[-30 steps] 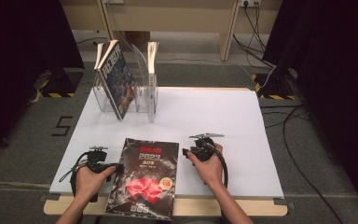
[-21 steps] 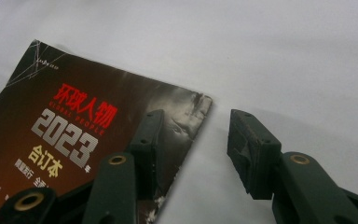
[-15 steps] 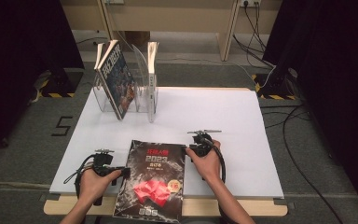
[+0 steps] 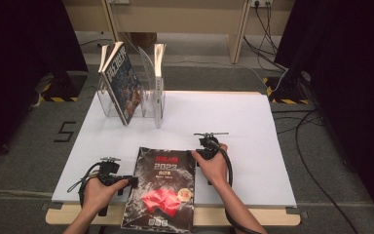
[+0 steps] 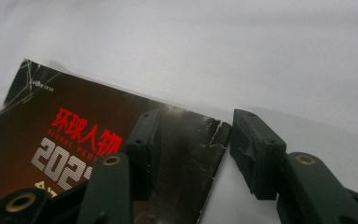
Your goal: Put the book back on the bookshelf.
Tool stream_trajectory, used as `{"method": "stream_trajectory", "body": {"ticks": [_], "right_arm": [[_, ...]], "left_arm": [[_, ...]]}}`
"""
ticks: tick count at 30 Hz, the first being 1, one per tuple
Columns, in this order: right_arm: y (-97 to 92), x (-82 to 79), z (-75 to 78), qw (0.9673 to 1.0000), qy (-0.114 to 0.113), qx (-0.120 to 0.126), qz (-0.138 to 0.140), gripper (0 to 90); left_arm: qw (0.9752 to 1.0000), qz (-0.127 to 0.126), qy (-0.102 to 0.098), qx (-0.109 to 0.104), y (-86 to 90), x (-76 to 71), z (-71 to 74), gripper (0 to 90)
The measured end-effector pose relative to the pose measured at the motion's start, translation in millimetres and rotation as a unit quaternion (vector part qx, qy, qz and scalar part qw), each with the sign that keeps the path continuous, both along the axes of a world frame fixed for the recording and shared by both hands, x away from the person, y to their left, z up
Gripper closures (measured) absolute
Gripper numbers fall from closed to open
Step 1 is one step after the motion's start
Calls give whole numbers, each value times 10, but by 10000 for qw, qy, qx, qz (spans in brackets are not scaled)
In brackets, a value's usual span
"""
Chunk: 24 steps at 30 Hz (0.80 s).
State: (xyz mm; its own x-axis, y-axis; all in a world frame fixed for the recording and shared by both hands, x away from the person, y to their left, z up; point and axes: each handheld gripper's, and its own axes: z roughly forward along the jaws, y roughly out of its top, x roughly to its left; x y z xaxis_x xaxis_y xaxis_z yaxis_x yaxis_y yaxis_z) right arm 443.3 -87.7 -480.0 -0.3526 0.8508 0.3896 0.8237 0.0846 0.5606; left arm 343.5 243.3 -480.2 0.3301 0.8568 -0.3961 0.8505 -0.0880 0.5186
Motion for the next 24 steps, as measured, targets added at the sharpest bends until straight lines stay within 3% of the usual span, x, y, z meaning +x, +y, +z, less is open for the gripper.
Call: {"method": "stream_trajectory", "body": {"ticks": [8, 10, 13, 15, 19, 24], "right_arm": [[-24, -25, -11, 9994, 128, 255, -194, 547], [-27, -45, -8, 9993, 152, 275, -186, 547], [-1, -107, -4, 9998, 64, 108, -138, 545], [-12, -123, -14, 9995, 91, 229, -175, 545], [-59, -65, -11, 9990, 230, 354, -132, 561], [-22, -19, -19, 9994, 120, 308, -85, 544]], "left_arm": [[10000, 21, -40, 64, -13, -8, -2, 681], [10000, 31, -45, 71, -15, -10, -3, 684], [10000, 41, -43, 75, -12, -13, -4, 691], [9999, 67, -82, 97, -20, -20, -7, 694], [9999, 55, -95, 112, -25, -27, -5, 695], [9999, 65, -92, 115, -27, -24, -6, 695]]}}
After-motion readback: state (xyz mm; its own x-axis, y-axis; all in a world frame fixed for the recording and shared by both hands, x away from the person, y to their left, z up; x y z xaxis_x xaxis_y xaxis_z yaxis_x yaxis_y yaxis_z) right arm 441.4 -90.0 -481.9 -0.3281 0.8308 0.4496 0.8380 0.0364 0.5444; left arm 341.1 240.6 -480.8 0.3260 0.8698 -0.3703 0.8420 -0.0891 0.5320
